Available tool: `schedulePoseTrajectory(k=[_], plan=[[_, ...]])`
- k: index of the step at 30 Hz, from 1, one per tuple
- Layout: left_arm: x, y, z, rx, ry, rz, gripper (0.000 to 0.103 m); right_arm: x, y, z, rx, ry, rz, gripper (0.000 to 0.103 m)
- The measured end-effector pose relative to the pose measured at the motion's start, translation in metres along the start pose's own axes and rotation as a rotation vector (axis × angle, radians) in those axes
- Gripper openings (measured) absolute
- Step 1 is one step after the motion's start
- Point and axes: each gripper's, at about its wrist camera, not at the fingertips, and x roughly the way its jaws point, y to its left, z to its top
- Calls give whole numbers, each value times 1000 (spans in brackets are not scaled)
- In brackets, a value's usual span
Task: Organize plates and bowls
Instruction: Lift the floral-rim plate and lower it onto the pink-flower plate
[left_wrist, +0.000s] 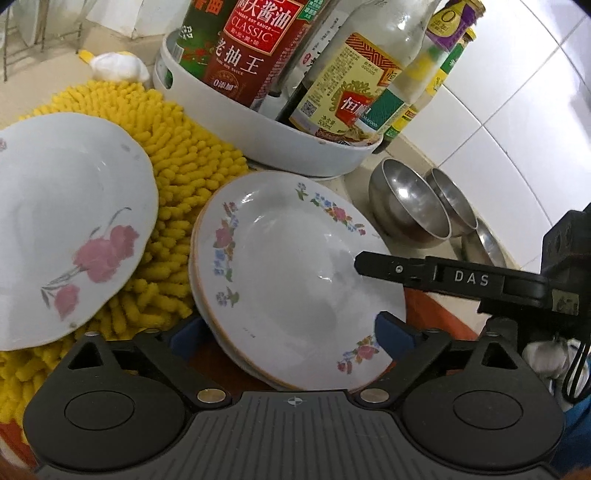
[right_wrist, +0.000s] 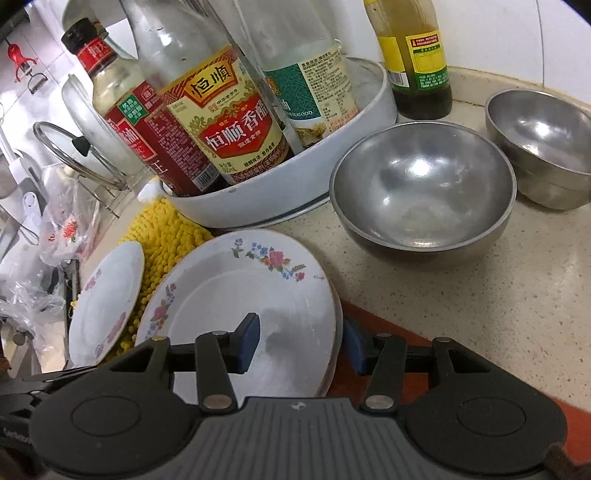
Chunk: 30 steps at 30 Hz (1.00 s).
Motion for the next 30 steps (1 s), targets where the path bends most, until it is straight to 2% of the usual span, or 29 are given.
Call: schedulePoseTrajectory(k=[4,6,9,14,17,30], plan=[[5,-9,-5,81,-6,8,103,3,1,2,-25,-15,-3,46],[8,-13,-6,110,-25,34,103,5,2,6,-22,-13,-17,46],[6,-12,-3,86,-31,56,98,3,8,4,-55,2,-47,45],[-2,-25,-17,172,-46,99,96,-14,8,-11,-62,9,-35,45],[-6,-33,-26,196,-43,80,96,-28,9,-20,-76,-9,-58,45],[-12,-63,-52,288,-12,-3,96,-79,-6,-67,3,-1,-95,44]])
